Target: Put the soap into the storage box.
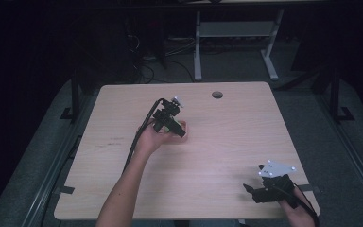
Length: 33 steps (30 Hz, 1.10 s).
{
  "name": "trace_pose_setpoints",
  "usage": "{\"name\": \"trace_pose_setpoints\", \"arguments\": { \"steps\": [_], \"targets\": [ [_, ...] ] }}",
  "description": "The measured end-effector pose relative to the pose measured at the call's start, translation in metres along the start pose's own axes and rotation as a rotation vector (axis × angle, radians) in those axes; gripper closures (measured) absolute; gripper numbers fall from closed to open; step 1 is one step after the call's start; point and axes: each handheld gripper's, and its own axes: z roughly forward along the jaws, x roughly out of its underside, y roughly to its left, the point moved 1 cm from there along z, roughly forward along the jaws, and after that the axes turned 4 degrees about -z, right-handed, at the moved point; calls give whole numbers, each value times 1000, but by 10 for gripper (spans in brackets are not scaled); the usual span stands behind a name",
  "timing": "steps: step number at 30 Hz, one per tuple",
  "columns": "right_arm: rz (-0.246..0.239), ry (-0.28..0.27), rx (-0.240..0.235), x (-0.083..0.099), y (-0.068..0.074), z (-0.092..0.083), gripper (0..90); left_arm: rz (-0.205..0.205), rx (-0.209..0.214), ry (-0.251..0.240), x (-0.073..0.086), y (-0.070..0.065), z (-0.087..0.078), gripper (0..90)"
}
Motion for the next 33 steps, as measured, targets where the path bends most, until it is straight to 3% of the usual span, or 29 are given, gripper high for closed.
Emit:
{"name": "trace_pose_setpoints", "arguments": {
  "steps": [10, 33],
  "targets": [
    [10, 5, 8, 1, -2, 2, 139, 5, 25, -35, 15, -2, -9, 204],
    [18, 16, 21, 4, -6, 4, 139, 47, 66, -54, 44, -9, -21, 204]
  ]
}}
